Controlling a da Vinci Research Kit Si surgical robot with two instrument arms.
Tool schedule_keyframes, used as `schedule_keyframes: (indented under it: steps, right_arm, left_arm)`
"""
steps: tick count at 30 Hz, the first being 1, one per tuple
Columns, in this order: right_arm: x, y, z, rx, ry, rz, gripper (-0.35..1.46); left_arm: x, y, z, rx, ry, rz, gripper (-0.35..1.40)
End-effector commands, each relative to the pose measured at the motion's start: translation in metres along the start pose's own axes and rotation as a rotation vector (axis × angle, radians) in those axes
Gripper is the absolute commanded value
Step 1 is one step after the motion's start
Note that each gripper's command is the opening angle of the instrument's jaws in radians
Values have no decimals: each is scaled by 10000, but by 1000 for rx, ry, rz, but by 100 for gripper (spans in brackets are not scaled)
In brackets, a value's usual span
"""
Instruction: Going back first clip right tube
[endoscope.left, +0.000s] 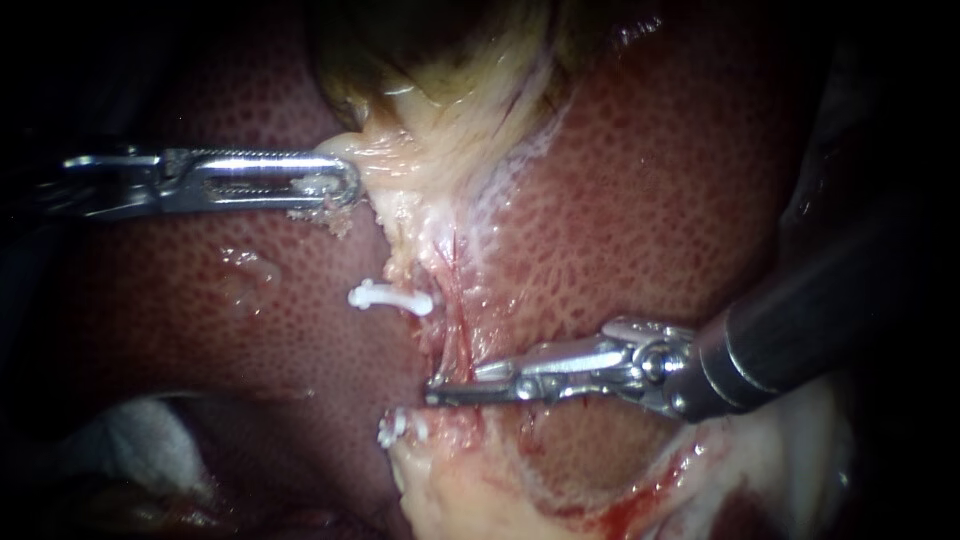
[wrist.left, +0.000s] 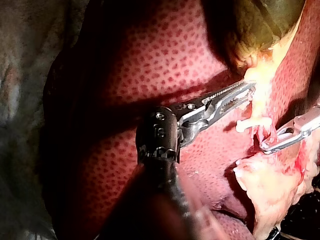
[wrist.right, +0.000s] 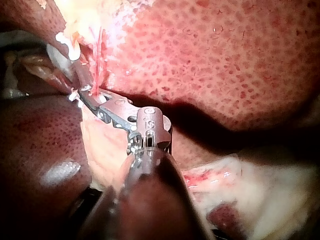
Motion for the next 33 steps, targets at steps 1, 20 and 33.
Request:
schedule_keyframes:
  steps: [1, 20, 33]
  right_arm:
    - [0, 0, 0, 0, 0, 0, -35]
    - [11, 11, 4, -63, 108, -365, 49]
    - [18, -1, -40, -48, 99, -387, 50]
  left_arm:
    - [0, 0, 0, 0, 0, 0, -35]
    - [-1, 0, 0, 0, 0, 0, -35]
    - [-2, 0, 0, 1, 0, 1, -35]
